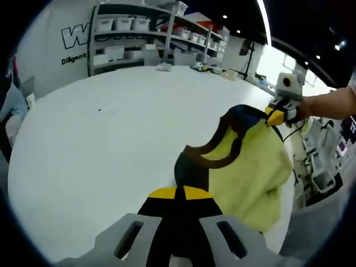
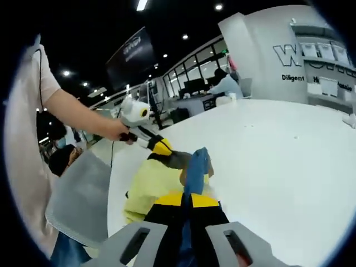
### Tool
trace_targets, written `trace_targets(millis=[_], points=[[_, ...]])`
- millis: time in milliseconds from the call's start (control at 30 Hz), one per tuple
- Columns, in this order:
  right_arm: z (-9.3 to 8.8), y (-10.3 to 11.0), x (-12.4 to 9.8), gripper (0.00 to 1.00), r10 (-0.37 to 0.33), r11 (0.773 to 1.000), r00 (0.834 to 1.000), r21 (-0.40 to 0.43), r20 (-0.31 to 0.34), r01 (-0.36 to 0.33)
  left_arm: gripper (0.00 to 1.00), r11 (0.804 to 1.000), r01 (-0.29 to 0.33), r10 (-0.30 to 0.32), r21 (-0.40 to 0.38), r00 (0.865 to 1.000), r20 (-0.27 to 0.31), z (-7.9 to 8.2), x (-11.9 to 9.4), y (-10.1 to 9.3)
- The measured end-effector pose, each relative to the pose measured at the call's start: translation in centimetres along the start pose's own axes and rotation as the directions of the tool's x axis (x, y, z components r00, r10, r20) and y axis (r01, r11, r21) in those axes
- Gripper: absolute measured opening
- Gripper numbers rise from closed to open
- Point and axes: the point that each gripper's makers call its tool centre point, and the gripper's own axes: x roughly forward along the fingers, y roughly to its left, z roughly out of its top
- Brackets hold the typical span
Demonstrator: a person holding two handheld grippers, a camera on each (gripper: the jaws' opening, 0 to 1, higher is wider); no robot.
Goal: Fold the garment on the visible template until the final outline fits inside the template.
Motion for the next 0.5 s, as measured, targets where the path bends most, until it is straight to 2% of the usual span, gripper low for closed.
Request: trace_targets(millis=[233,333,400,500], points=[[2.5,-1.4,-0.4,0.00,-0.029,0.998,0.998,0.066,0.064,0.025,0.01,0.999,-0.033,0.033,-0.002,0.996,0.088,3.1,-3.3,0.8],[3.7,-2.2,-0.5,0.00,-0.042,0.995,0.995,0.099,0.090,0.032,0.01,0.999,-0.047,0.046,0.008,0.994,0.102,3.7,-4.1,1.2],[4.4,-2.6,-0.5,0.00,-0.049,0.995,0.993,0.087,0.106,0.040,0.01,0.998,-0.055,0.053,0.018,0.993,0.105,4.0,-4.4,1.5],[4.6,-3.6,-0.1,0.00,-0.067,0.994,0.994,0.090,0.091,0.058,0.01,0.997,-0.069,0.066,0.028,0.992,0.111,4.4,-4.5,1.9]])
